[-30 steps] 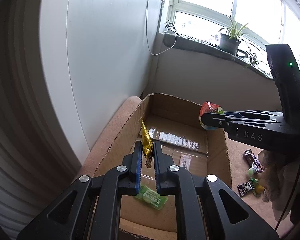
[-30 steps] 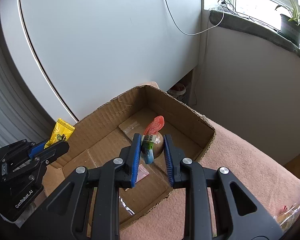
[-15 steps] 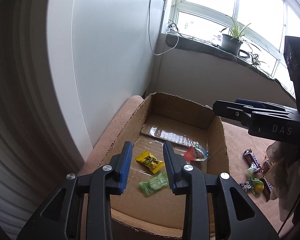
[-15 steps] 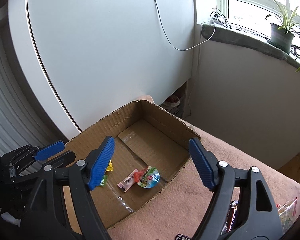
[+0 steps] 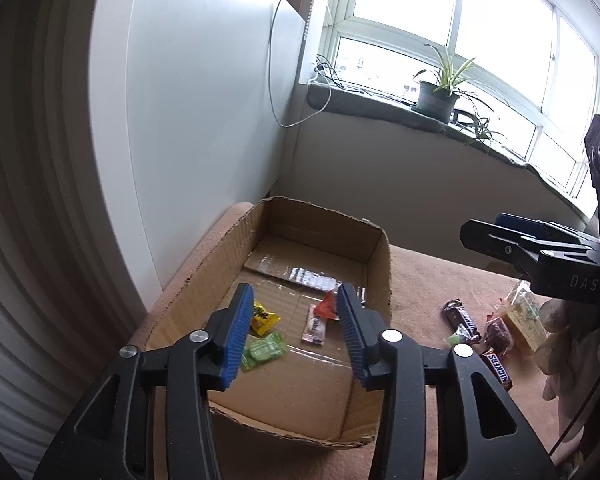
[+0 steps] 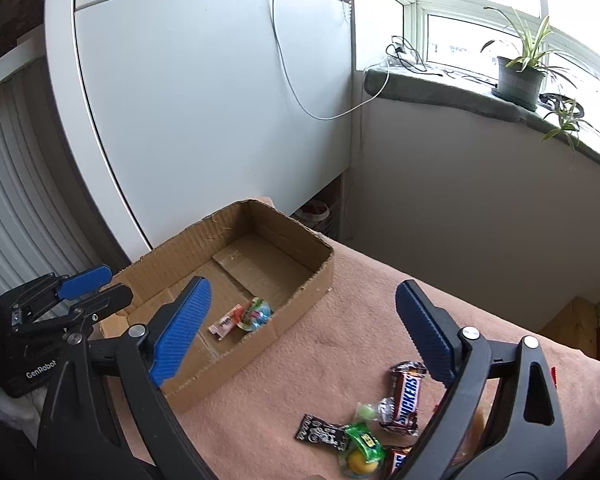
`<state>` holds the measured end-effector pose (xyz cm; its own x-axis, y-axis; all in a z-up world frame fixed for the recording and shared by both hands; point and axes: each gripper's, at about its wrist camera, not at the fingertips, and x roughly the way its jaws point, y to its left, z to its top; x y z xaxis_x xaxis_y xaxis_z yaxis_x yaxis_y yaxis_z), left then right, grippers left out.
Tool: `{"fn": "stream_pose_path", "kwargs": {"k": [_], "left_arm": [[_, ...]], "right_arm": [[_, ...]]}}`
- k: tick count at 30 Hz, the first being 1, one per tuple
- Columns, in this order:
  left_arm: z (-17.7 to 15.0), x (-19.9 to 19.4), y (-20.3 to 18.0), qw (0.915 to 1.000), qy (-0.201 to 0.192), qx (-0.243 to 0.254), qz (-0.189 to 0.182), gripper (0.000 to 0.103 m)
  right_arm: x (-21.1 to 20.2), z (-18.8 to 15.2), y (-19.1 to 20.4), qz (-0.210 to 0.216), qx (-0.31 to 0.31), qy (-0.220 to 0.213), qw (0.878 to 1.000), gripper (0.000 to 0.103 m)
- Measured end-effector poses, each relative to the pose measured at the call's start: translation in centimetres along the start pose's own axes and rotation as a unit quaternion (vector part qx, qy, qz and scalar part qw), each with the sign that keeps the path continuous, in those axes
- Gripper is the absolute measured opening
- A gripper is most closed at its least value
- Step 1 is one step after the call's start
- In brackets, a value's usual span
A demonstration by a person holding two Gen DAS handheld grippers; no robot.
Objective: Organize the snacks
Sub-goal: 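Carry the yellow packet and lollipop into the box and release both, then grasp the wrapped bread loaf with the right tool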
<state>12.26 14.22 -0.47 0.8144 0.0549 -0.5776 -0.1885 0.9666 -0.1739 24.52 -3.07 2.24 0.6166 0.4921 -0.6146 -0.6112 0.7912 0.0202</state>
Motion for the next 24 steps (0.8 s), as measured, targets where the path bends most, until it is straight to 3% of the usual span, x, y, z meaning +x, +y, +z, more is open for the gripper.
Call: {"fn": "stream_pose_path", "kwargs": {"k": [3, 8, 11, 18, 24], "left_arm": [[-0.4, 0.0, -1.5, 0.9998, 0.003, 0.001, -0.019, 0.047], [-1.3, 0.1, -4.5, 0.9981, 0.01, 0.005, -0.06, 0.063], [-1.9, 0.6, -6.2, 0.9962, 0.022, 0.004, -0.085, 0.065], [-3.2, 1.5, -10.0, 0.9911, 0.045, 0.001, -0.125, 0.066], [-4.7, 2.2, -14.0, 0.9838, 0.071, 0.012, -0.165, 0.066]], "right_arm": [[-1.9, -1.3, -2.0, -0.01, 0.011, -0.007, 1.0, 0.097], [-5.4, -3.9, -5.6, -0.046, 0.023, -0.02, 0.998, 0.097], [-7.4, -5.5, -8.4, -0.066, 0.048, -0.025, 0.996, 0.103], [-11.0, -9.1, -14.9, -0.113, 0.109, -0.015, 0.988, 0.103], [-11.7, -11.7, -19.5, -0.114, 0.158, 0.004, 0.981, 0.103]]}}
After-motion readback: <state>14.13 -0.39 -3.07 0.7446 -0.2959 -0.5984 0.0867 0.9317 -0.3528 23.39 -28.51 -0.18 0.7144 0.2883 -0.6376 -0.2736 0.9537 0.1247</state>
